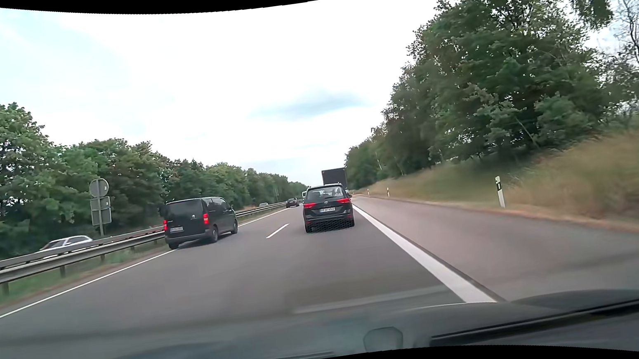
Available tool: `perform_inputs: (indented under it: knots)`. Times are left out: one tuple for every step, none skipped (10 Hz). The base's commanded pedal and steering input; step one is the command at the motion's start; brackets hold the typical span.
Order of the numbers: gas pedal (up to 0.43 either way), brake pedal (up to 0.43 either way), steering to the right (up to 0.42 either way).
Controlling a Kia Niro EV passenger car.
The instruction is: Follow the waypoints while adhering to traffic rules and regulations
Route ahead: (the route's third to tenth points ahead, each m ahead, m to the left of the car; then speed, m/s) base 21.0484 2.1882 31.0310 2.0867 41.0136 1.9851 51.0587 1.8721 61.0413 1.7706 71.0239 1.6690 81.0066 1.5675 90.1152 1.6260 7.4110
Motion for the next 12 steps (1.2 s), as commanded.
perform_inputs:
  knots:
    - [0.11, 0.0, -0.002]
    - [0.11, 0.0, -0.002]
    - [0.11, 0.0, -0.002]
    - [0.11, 0.0, -0.001]
    - [0.11, 0.0, -0.002]
    - [0.11, 0.0, -0.003]
    - [0.11, 0.0, -0.003]
    - [0.11, 0.0, -0.003]
    - [0.11, 0.0, -0.003]
    - [0.11, 0.0, -0.003]
    - [0.11, 0.0, -0.003]
    - [0.11, 0.0, -0.003]
